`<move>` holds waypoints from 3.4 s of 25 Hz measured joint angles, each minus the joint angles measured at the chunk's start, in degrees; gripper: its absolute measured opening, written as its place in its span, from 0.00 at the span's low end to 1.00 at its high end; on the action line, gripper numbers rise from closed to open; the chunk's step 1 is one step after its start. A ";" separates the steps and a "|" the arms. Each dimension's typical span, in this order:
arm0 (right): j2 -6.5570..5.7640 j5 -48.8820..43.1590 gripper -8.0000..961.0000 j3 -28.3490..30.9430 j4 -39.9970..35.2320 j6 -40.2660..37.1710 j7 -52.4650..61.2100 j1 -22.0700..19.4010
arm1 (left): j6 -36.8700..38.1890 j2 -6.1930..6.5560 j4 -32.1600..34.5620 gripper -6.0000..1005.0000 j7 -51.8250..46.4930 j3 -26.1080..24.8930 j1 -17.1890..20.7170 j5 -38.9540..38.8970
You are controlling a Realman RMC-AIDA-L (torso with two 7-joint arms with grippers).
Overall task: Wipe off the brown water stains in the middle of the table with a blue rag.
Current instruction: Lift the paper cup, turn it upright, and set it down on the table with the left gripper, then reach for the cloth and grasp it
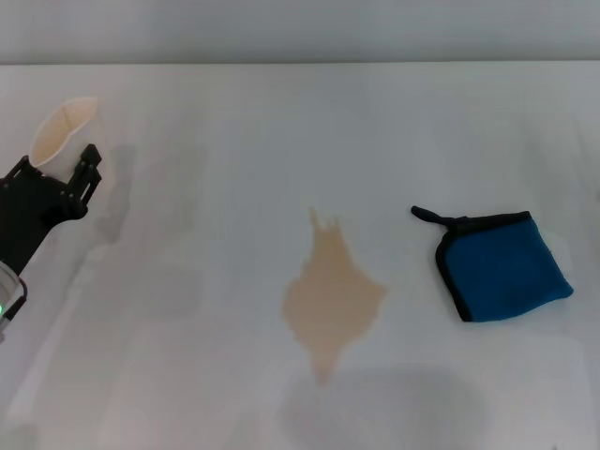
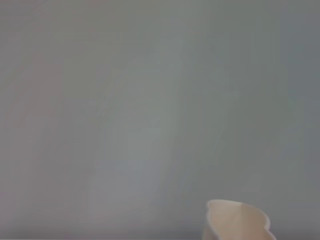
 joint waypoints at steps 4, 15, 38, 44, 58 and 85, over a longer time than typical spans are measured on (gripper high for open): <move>0.00 0.00 0.89 0.00 -0.17 0.00 0.00 0.01 | -0.35 -0.04 1.63 0.52 1.31 0.01 0.66 -1.78; 0.00 0.00 0.89 0.00 -0.59 0.00 0.00 -0.04 | -5.80 -0.10 3.11 0.81 2.14 -0.07 0.27 -5.53; 0.00 0.00 0.89 0.00 -0.58 1.05 0.00 -0.18 | -13.63 -0.27 8.91 0.84 14.06 -1.17 -0.88 -6.22; 0.00 0.00 0.89 0.00 -0.58 1.06 0.00 -0.25 | -13.49 -0.28 9.45 0.84 14.73 -1.96 0.45 -6.36; 0.00 0.00 0.89 0.00 -0.51 0.86 0.00 -0.33 | -9.21 -0.25 12.40 0.83 14.74 -1.75 5.94 -5.88; -0.89 -11.30 0.89 -25.79 -19.83 -10.70 48.87 -2.80 | 9.25 0.15 18.33 0.83 10.05 -1.49 21.37 -5.65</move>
